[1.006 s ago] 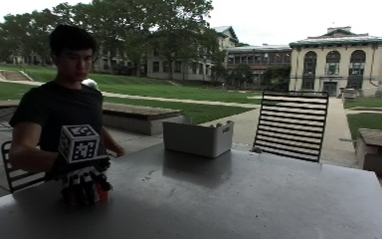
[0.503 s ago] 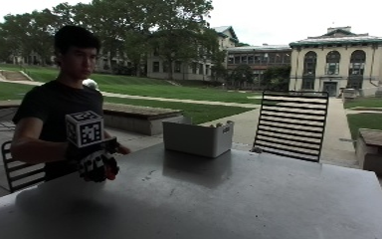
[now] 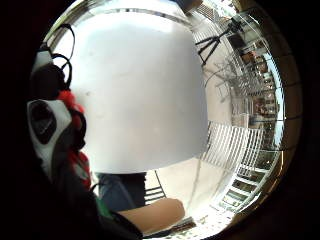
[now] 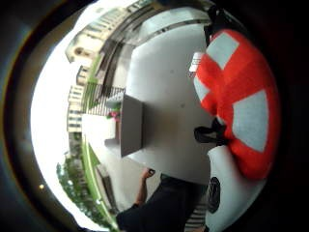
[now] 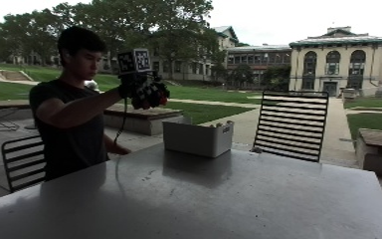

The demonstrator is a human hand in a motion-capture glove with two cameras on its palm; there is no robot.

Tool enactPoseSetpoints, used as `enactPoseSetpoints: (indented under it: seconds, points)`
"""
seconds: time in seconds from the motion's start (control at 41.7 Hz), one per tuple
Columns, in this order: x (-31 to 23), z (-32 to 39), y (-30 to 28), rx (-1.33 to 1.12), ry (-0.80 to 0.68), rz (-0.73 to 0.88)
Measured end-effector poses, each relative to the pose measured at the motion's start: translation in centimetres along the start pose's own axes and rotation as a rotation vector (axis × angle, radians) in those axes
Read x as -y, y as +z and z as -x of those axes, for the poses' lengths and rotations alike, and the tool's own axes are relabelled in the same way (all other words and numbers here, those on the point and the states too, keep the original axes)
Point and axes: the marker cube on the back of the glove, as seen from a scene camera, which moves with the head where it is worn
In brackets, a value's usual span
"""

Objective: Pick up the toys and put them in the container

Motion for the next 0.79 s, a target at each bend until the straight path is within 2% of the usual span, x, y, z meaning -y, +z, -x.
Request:
enactPoseSetpoints:
  seconds: [0.24,0.335,0.551,0.623,0.719,0.791]
  points:
    - [0.4,14.5,-3.3,0.024,-0.163,-0.048]
    - [-0.5,21.5,-3.9,0.039,-0.27,-0.039]
    - [2.9,27.8,-2.8,0.061,-0.488,-0.022]
    - [2.7,31.0,-2.0,0.045,-0.496,-0.001]
    - [2.0,33.8,-0.7,0.036,-0.623,0.016]
    - [1.8,35.3,0.6,0.014,-0.636,0.028]
